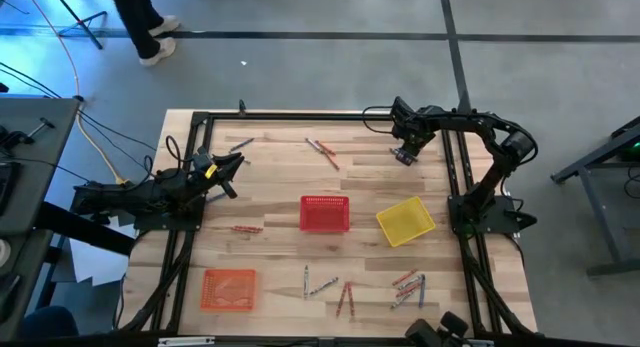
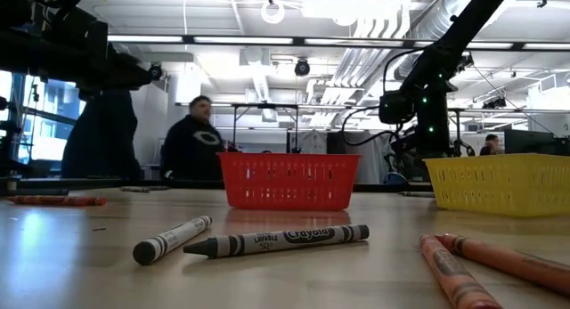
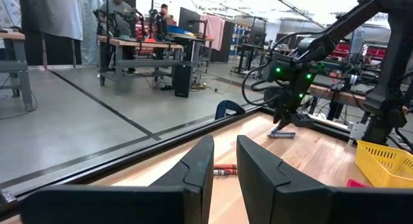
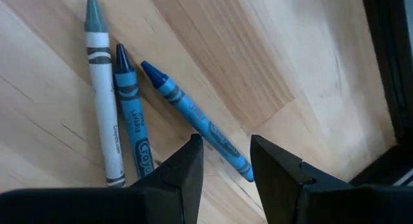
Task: Sort crayons
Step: Put the blue crayon into the yellow bin
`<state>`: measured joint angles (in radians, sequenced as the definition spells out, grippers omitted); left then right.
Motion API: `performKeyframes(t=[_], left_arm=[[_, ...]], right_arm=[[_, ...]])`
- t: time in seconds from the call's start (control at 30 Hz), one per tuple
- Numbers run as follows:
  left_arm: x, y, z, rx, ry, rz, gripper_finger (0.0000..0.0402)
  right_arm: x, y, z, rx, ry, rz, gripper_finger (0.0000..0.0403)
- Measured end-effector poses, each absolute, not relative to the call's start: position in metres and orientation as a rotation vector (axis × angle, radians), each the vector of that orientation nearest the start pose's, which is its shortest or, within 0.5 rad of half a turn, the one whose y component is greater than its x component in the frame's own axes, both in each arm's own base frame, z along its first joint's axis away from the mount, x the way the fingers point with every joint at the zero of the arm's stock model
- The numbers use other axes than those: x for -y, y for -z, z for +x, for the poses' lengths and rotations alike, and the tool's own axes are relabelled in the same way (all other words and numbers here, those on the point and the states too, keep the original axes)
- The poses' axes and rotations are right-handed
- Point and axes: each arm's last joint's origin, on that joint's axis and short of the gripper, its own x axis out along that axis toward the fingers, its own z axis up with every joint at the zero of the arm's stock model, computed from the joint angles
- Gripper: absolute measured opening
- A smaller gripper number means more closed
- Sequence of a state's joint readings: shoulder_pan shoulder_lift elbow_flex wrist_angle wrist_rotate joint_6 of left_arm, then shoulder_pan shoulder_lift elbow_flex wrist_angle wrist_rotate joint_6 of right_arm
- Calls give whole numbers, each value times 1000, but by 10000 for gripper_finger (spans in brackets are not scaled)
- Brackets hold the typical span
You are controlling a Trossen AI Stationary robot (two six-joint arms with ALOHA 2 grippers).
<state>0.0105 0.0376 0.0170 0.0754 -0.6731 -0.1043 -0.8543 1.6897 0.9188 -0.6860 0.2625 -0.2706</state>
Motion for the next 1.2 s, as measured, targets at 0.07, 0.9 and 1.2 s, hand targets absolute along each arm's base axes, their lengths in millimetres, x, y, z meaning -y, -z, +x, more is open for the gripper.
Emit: performKeyframes(t=[0.07, 0.9, 1.2], left_arm=[[-19, -173, 92, 89, -680, -119, 56], [-19, -173, 93, 95, -672, -142, 56], [-19, -173, 93, 96, -672, -142, 56]], right_arm=[[216, -143, 179, -1535, 678, 263, 122], [227, -131, 196, -1592, 657, 360, 47], [228, -138, 198, -1604, 675, 407, 13]])
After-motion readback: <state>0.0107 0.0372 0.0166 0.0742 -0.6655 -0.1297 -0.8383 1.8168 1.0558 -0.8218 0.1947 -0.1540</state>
